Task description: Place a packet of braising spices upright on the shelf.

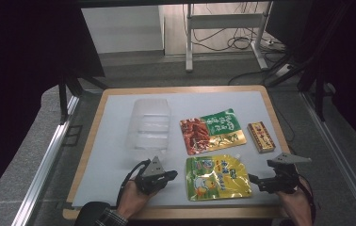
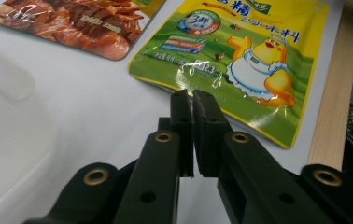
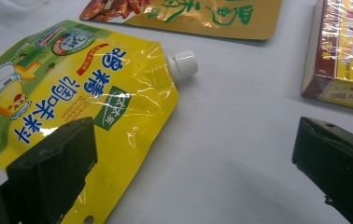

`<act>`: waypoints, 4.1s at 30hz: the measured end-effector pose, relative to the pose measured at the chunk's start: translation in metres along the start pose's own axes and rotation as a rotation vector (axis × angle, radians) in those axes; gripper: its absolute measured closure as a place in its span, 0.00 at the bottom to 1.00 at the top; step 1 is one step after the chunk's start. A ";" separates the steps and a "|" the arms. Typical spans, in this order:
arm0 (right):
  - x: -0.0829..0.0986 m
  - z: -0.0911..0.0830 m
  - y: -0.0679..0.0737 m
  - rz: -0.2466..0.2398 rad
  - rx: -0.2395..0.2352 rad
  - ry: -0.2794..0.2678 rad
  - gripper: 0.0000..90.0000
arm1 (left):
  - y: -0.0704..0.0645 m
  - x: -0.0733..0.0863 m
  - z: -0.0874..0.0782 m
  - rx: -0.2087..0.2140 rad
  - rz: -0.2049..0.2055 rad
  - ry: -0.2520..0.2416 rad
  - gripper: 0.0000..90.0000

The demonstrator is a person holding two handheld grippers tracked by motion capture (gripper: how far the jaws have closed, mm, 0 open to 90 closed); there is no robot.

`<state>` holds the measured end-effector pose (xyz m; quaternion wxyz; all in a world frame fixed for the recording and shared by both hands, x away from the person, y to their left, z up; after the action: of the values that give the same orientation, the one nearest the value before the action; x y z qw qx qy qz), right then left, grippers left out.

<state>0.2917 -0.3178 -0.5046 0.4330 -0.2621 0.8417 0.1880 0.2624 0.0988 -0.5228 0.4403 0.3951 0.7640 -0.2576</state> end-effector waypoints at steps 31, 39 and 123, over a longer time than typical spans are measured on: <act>0.002 0.005 0.003 -0.012 -0.039 0.040 0.01 | -0.016 -0.018 0.068 0.065 0.052 0.010 1.00; 0.002 0.004 0.004 -0.008 -0.045 0.038 0.01 | -0.011 -0.015 0.071 0.072 0.007 0.049 1.00; -0.024 0.038 0.039 0.240 -0.380 0.118 0.96 | -0.019 -0.001 0.039 -0.042 0.021 0.044 0.72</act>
<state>0.3040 -0.2591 -0.5023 0.3004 -0.2477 0.8401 0.3777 0.2647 0.0588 -0.5400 0.4343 0.3992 0.7746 -0.2282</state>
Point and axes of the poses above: each handheld gripper's, and its own axes: z roughly forward along the jaws, x roughly out of its underside, y roughly to its left, the point moved 1 cm from there along z, roughly forward along the jaws, and after that the axes turned 7 degrees about -y, right-handed, at the moved point
